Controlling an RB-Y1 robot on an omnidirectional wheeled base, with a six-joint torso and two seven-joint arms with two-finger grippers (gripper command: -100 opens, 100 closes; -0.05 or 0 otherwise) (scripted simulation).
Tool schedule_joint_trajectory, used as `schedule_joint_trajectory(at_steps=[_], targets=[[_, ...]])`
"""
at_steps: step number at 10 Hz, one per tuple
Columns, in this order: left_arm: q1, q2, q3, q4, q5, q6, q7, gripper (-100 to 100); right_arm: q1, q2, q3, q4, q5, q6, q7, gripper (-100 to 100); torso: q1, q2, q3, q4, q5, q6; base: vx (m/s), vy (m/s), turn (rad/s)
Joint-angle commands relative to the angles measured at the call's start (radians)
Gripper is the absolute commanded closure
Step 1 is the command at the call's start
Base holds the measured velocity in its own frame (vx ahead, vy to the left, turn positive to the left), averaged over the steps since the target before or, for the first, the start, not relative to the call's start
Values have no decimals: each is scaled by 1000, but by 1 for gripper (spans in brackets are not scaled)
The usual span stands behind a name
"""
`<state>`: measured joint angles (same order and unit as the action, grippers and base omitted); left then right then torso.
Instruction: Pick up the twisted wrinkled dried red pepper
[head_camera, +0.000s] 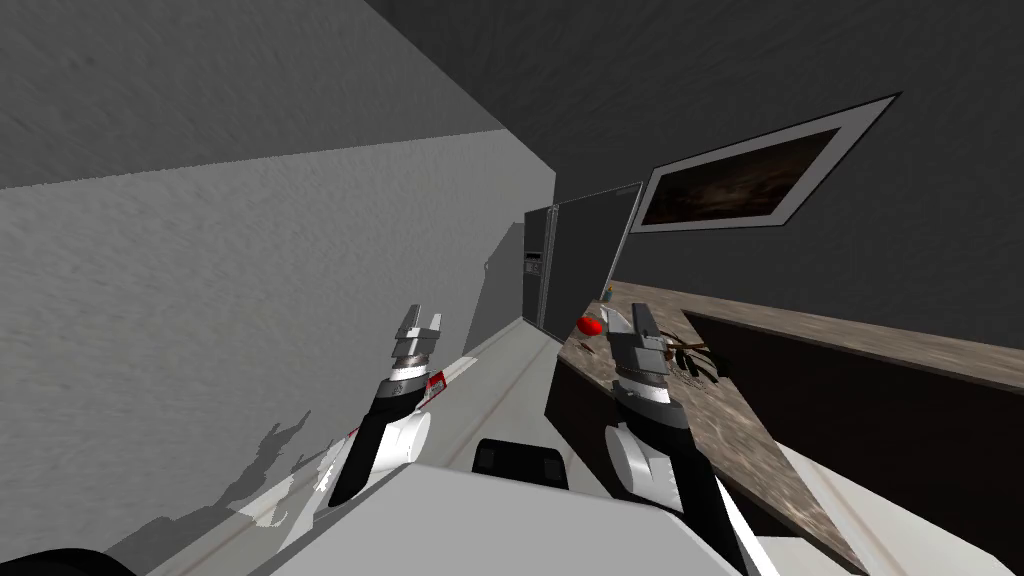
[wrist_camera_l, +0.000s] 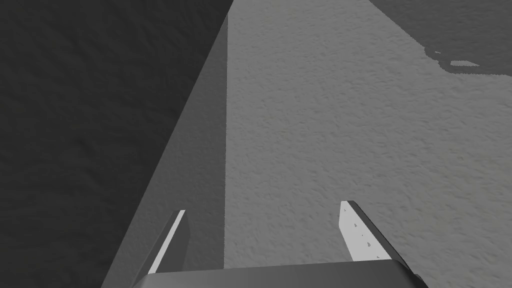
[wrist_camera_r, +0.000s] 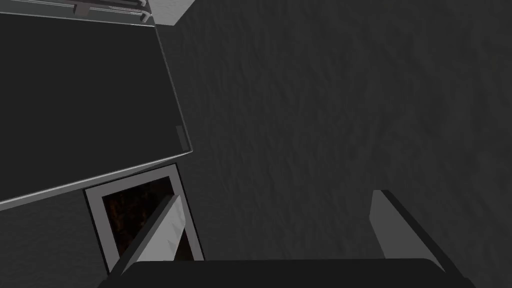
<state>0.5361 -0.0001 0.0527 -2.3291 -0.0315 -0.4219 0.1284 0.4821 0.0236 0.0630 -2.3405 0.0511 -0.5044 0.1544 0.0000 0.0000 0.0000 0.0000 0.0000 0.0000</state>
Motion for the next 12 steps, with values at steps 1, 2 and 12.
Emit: schedule_joint_trajectory(at_steps=[1,2,12], targets=[[0,0,0,0,0,0,0,0,10,-38,-5,5,3,3,7,-100,0,0,0,0,0,0,4,8,23],[0,0,0,0,0,0,0,0,19,-66,-10,10,5,7,15,-100,0,0,0,0,0,0,10,17,32],[0,0,0,0,0,0,0,0,215,-352,-115,99,57,64,181,-100,3,-1,-1,0,1,0,22,47,58]])
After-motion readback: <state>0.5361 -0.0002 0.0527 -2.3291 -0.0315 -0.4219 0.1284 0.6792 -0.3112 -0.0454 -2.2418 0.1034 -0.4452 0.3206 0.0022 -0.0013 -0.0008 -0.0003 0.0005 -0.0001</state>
